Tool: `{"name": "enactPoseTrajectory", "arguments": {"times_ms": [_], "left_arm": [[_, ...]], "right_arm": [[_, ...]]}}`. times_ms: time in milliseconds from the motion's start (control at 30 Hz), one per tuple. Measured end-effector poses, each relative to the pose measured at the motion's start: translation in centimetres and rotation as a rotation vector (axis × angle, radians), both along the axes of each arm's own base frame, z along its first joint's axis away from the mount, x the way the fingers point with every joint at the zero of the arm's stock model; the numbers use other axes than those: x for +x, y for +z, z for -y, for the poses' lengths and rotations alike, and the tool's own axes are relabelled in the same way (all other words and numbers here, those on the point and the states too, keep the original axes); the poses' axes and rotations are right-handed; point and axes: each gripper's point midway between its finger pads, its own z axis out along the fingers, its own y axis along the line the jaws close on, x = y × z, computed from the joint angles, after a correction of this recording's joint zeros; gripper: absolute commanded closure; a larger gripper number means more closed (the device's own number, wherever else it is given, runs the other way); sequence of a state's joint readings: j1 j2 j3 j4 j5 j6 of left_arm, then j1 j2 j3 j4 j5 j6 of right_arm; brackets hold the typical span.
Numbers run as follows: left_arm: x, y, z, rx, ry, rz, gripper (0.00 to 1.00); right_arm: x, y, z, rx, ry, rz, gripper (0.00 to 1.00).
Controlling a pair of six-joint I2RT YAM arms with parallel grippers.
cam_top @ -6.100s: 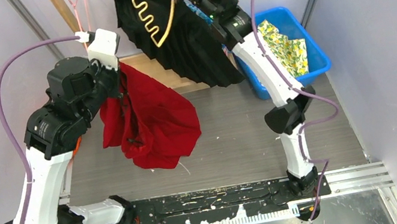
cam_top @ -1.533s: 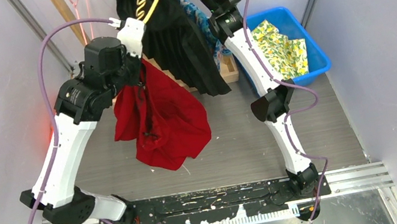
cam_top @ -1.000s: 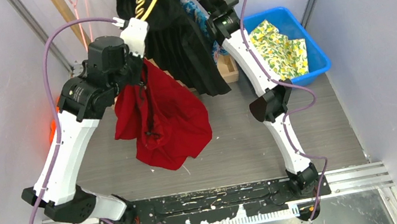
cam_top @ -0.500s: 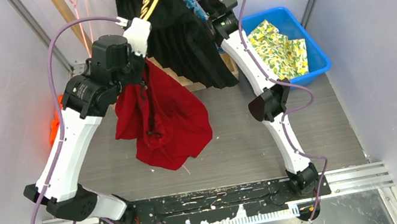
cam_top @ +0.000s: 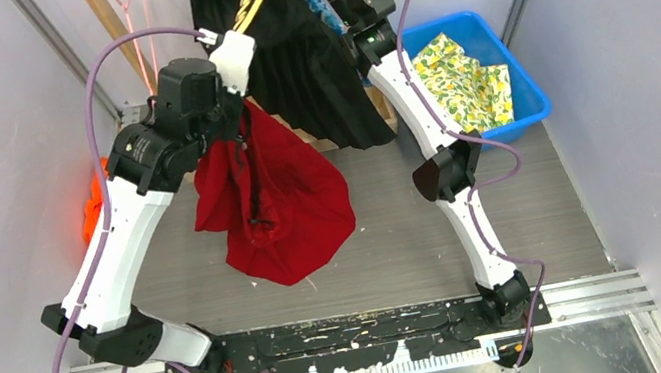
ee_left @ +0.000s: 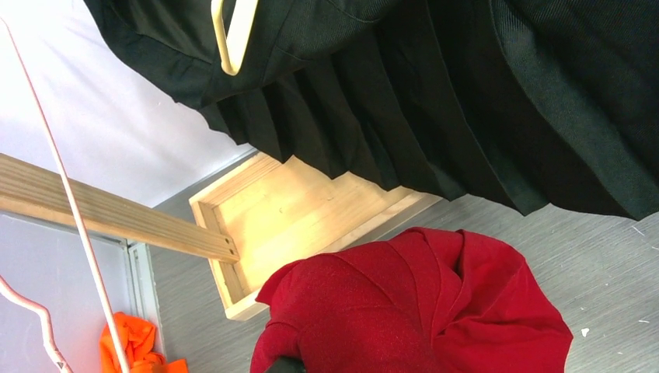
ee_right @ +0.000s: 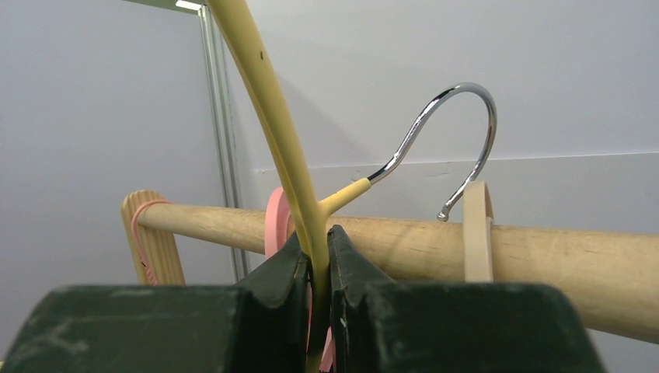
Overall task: Remove the skirt from the hanger
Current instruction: Place the hanger at the clothesline.
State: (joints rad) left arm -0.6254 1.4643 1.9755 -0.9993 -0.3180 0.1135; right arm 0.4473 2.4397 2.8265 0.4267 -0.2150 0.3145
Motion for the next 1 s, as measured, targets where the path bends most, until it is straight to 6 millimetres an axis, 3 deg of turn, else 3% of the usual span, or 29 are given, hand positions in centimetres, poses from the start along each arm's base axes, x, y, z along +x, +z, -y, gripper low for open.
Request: {"name": "enactPoseTrajectory", "arguments": {"times_ms": [533,800,933,1000], "left_arm": [[0.2,-1.3,0.0,0.021,0.005,-0.018,1.0],[-0.7,-0.1,-0.7,0.001,0.005,0.009,1.0],[-1.4,0.8,-1.1,-0.016,0.003,0.03,1.0],[-1.5,1.0,-1.2,-0.02,0.002,0.035,1.0]], "right_arm": [[-0.7,-1.2,0.6,-0.005,0.089,-0.148,0.99],[0.2,-5.1,0.0,-0.074,0.107,-0.314,0.99],[0.1,-5.2,0.1,-0.092,0.104,-0.335,0.98],[0.1,-5.2,0.1,-0.096,0.104,-0.339,0.9]]}}
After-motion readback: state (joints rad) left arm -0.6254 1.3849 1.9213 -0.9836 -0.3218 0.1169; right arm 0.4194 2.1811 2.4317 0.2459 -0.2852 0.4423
